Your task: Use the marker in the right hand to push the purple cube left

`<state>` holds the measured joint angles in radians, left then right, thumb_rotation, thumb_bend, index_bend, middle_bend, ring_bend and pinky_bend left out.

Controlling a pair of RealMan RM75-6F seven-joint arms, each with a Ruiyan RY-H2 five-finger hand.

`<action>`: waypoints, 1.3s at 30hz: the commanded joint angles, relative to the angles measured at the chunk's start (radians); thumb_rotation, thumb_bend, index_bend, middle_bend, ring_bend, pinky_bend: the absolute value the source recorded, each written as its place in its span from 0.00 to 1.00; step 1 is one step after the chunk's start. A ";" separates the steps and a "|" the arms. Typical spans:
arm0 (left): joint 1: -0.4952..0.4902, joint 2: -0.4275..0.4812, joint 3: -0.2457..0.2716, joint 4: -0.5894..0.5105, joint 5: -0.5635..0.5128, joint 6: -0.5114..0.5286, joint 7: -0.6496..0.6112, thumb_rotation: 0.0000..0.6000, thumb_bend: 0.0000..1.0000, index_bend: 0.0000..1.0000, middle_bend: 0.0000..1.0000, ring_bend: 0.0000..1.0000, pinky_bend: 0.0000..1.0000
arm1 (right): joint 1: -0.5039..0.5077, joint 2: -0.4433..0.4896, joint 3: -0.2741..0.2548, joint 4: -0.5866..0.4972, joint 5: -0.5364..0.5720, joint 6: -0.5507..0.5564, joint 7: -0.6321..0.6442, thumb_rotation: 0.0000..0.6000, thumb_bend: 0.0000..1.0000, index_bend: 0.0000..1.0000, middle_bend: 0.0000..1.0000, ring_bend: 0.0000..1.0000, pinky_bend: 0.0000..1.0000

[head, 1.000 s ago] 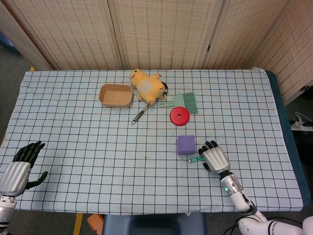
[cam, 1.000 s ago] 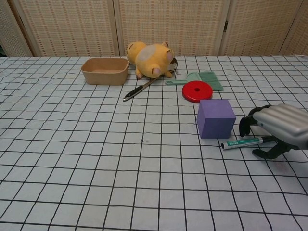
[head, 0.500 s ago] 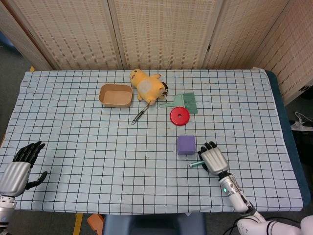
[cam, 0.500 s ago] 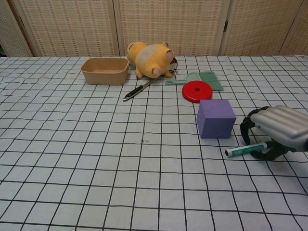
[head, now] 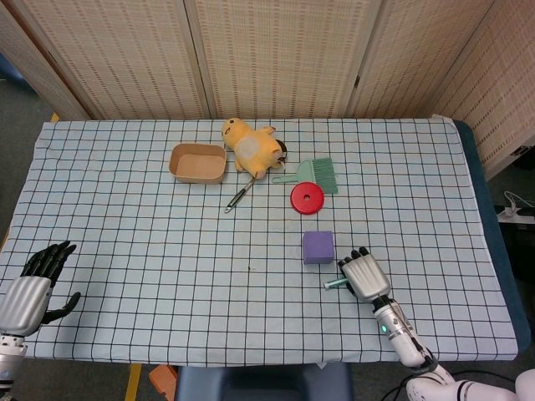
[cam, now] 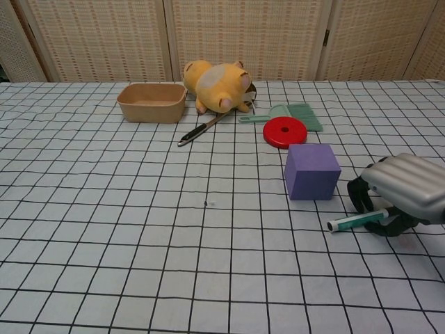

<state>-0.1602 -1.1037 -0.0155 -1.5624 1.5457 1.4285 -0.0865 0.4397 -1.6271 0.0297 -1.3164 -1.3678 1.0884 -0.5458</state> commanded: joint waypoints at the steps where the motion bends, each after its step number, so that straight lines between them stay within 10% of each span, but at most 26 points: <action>1: 0.000 0.000 0.000 0.000 0.000 0.001 0.000 1.00 0.36 0.00 0.00 0.00 0.10 | -0.002 -0.001 -0.001 -0.001 0.000 0.007 -0.006 1.00 0.40 0.83 0.61 0.42 0.40; 21: 0.001 -0.005 -0.001 -0.001 -0.004 -0.001 0.018 1.00 0.35 0.00 0.00 0.00 0.10 | -0.070 0.082 0.024 0.017 -0.015 0.134 0.142 1.00 0.44 0.97 0.72 0.59 0.58; 39: -0.011 -0.016 -0.007 0.002 -0.022 -0.024 0.037 1.00 0.35 0.00 0.00 0.00 0.10 | 0.061 0.023 0.139 0.159 0.097 -0.034 0.192 1.00 0.44 0.97 0.72 0.60 0.58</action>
<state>-0.1712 -1.1205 -0.0221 -1.5610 1.5240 1.4036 -0.0486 0.4937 -1.5966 0.1678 -1.1614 -1.2673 1.0604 -0.3479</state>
